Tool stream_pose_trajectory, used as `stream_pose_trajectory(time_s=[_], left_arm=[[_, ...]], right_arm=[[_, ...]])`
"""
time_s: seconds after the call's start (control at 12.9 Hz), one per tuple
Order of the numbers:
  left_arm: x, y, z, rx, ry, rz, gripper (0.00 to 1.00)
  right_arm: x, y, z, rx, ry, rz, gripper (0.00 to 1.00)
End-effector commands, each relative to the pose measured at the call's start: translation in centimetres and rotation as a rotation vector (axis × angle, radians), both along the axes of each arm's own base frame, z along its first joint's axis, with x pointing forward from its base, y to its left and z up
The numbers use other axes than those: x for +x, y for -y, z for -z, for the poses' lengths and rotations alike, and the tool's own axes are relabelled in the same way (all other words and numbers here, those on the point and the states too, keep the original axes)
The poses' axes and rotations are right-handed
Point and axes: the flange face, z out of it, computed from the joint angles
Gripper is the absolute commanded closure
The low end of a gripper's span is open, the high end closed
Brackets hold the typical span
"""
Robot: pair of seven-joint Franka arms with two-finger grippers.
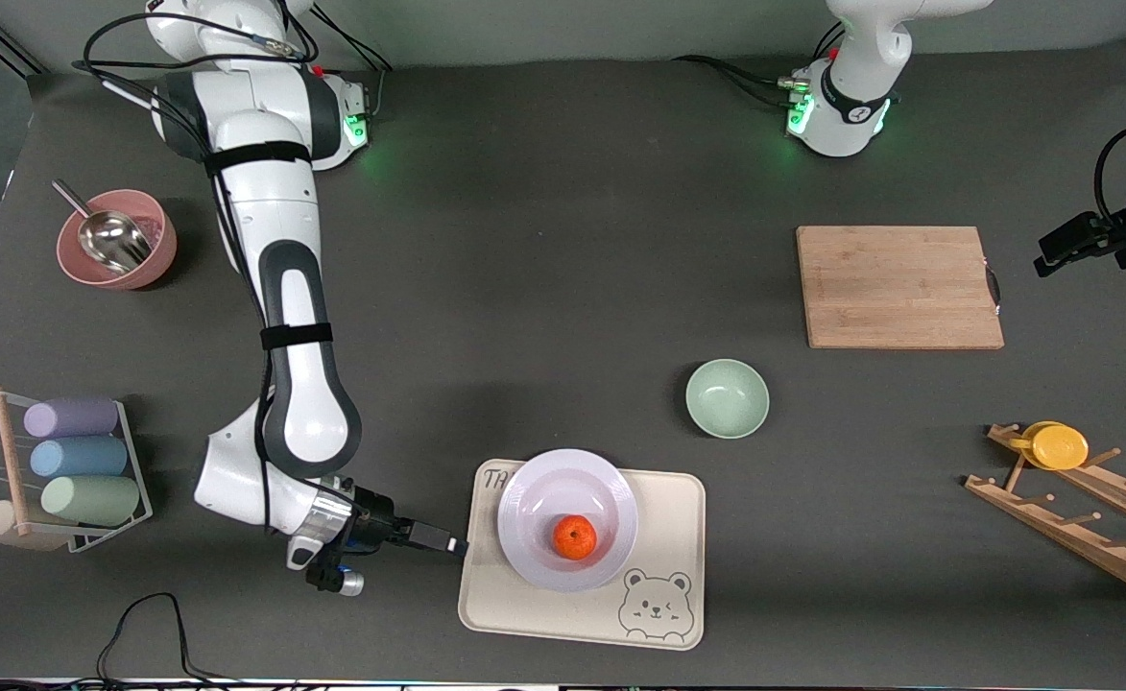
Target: Place orange and plate with both arms
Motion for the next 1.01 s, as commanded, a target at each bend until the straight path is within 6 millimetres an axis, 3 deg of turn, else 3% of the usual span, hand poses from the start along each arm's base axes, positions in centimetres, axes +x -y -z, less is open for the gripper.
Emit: stream_pose_trajectory(time_s=[0.0,0.23,0.47,0.78,0.93], left_arm=[[-0.1,0.2,-0.1,-0.01,-0.001,-0.012,0.0],[0.0,-0.1,-0.1,-0.01,0.006,-0.017,0.0],[-0.1,-0.4,0.1,-0.01,0.002,-0.023,0.0],[-0.1,-0.1,0.0,-0.008,0.002,-0.024,0.0],[0.1,-0.1,0.2,-0.008,0.002,-0.023,0.0]], right_arm=[[-1.6,2.2,-3.3,-0.156,-0.018,-0.047,0.0],[-4.4,3.8,-7.0,-0.324,-0.028,-0.124,0.0],[-7.4,6.7,-10.4,-0.421,-0.042,-0.165,0.0],[-12.9,13.8,-16.9,-0.579,-0.08,-0.234,0.0],[-15.0,15.2,-20.2,-0.643,-0.126,-0.305,0.0]])
